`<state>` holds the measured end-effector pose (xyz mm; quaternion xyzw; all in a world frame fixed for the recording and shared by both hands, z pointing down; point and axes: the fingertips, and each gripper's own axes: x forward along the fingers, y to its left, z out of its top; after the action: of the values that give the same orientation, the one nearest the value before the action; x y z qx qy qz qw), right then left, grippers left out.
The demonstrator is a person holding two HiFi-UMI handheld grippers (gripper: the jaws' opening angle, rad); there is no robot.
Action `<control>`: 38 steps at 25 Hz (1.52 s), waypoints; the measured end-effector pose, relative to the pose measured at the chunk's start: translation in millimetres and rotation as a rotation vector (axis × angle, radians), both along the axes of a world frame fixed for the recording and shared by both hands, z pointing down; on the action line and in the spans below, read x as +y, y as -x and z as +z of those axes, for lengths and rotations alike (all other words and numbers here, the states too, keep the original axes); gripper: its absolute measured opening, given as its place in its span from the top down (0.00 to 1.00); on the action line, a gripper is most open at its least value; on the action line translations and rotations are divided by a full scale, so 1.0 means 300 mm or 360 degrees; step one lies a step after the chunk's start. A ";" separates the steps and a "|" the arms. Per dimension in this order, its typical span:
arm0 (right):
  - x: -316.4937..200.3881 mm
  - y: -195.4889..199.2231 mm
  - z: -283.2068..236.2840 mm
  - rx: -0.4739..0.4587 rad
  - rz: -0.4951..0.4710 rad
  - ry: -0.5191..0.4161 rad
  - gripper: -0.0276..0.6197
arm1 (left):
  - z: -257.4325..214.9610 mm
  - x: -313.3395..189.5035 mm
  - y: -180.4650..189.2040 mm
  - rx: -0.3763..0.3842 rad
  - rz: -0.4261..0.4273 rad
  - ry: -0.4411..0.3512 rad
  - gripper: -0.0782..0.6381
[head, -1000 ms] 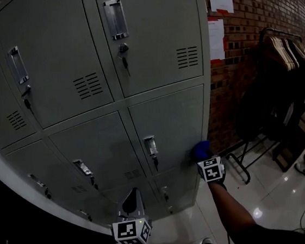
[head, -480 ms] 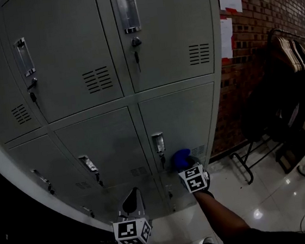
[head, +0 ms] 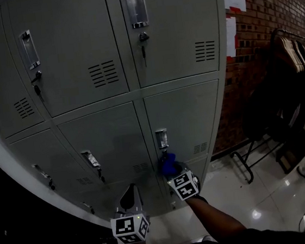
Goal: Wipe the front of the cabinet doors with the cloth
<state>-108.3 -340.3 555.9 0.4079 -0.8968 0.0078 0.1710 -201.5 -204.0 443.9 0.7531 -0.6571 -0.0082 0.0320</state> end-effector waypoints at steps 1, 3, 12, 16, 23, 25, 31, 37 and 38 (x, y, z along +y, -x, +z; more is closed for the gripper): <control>0.029 -0.019 -0.024 -0.0053 0.0009 -0.0002 0.86 | 0.004 -0.004 -0.007 -0.0001 0.0007 0.0004 0.87; 0.086 -0.064 -0.096 -0.0159 0.0008 -0.0040 0.86 | 0.011 -0.012 -0.025 0.0000 0.0023 0.0012 0.87; 0.246 -0.189 -0.434 -0.0335 -0.0019 -0.0349 0.86 | -0.093 -0.007 -0.086 -0.0042 0.0011 -0.0072 0.88; 0.301 -0.185 -0.522 -0.0377 -0.0037 -0.0420 0.86 | -0.120 -0.005 -0.096 -0.0031 -0.0008 -0.0088 0.88; 0.299 -0.179 -0.497 -0.0380 -0.0026 -0.0372 0.86 | -0.091 -0.032 -0.166 -0.0027 0.0108 -0.0037 0.87; 0.307 -0.178 -0.477 -0.0369 -0.0037 -0.0335 0.86 | -0.096 -0.034 -0.186 -0.0018 0.0137 -0.0041 0.88; 0.336 -0.130 -0.485 -0.0360 -0.0084 -0.0343 0.86 | -0.131 -0.019 -0.169 -0.0034 0.0122 -0.0076 0.87; 0.310 -0.157 -0.476 -0.0350 -0.0018 -0.0329 0.86 | -0.109 -0.016 -0.114 -0.0070 0.0066 -0.0060 0.88; 0.306 -0.164 -0.478 -0.0336 -0.0004 -0.0340 0.86 | -0.108 -0.015 -0.106 -0.0061 0.0059 -0.0058 0.88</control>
<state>-59.1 -248.6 412.6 0.4196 -0.9061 -0.0451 0.0312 -169.7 -208.5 411.6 0.7656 -0.6432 -0.0052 0.0056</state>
